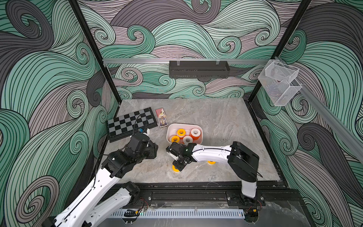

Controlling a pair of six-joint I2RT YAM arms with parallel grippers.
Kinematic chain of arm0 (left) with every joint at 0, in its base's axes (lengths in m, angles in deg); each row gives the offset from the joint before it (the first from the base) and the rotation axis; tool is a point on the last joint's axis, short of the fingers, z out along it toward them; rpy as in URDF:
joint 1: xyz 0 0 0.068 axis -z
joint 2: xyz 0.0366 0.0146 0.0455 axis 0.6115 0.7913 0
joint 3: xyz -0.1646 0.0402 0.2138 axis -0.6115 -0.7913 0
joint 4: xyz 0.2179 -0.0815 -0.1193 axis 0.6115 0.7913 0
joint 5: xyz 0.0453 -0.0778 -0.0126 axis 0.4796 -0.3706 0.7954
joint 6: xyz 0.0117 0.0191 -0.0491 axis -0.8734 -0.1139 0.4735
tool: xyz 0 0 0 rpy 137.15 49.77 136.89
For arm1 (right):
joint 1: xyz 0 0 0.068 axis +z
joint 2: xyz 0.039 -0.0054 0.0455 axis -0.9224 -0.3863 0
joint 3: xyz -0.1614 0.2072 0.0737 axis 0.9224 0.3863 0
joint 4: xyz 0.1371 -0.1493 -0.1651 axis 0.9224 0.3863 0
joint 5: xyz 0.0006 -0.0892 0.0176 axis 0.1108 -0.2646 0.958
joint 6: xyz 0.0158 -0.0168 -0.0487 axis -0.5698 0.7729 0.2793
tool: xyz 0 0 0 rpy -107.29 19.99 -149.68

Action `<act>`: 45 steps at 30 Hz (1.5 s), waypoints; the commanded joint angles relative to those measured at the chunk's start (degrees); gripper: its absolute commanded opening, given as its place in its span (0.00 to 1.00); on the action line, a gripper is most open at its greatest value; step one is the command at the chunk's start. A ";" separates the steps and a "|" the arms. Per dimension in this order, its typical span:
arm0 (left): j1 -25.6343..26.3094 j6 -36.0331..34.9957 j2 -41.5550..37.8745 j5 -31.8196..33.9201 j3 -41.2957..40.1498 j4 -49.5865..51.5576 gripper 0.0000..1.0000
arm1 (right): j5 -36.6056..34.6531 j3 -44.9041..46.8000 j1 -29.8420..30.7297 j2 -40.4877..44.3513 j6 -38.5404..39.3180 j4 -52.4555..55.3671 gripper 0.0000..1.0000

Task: Put the sealing tape into the storage box
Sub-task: Pick up the sealing tape at the center of the board, then place the sealing tape in the storage box.

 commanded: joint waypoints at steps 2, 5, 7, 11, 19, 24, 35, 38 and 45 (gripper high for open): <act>0.11 0.44 -0.55 0.71 -0.03 1.02 0.49 | -0.28 -0.64 -0.39 -1.13 -0.38 1.06 0.34; 0.10 0.44 -0.66 0.76 -0.18 1.03 0.49 | -0.37 -0.34 -0.39 -0.02 -0.43 1.08 0.27; 0.10 0.44 -0.79 0.78 -0.15 1.03 0.49 | -0.45 -0.16 -0.58 1.32 -0.42 1.10 0.24; 0.11 0.54 -0.88 0.79 -0.12 1.02 0.49 | 0.96 0.88 -1.88 5.32 -0.65 1.07 0.21; 0.12 0.70 -1.45 1.04 -0.27 1.11 0.49 | 4.19 -0.41 -9.20 14.43 0.63 3.30 0.20; 0.10 0.75 -1.55 1.04 -0.31 1.12 0.49 | 8.33 -7.60 -17.48 13.85 0.99 6.68 0.20; 0.10 0.71 -1.45 1.57 -0.27 1.29 0.49 | 9.44 -32.40 -25.01 -4.60 1.54 17.29 0.21; 0.10 0.73 -1.38 1.59 -0.27 1.38 0.49 | 9.01 -38.07 -25.36 -9.27 2.28 20.36 0.21; 0.11 0.73 -1.37 1.55 -0.21 1.51 0.49 | 8.88 -42.28 -26.06 -14.78 2.82 22.53 0.22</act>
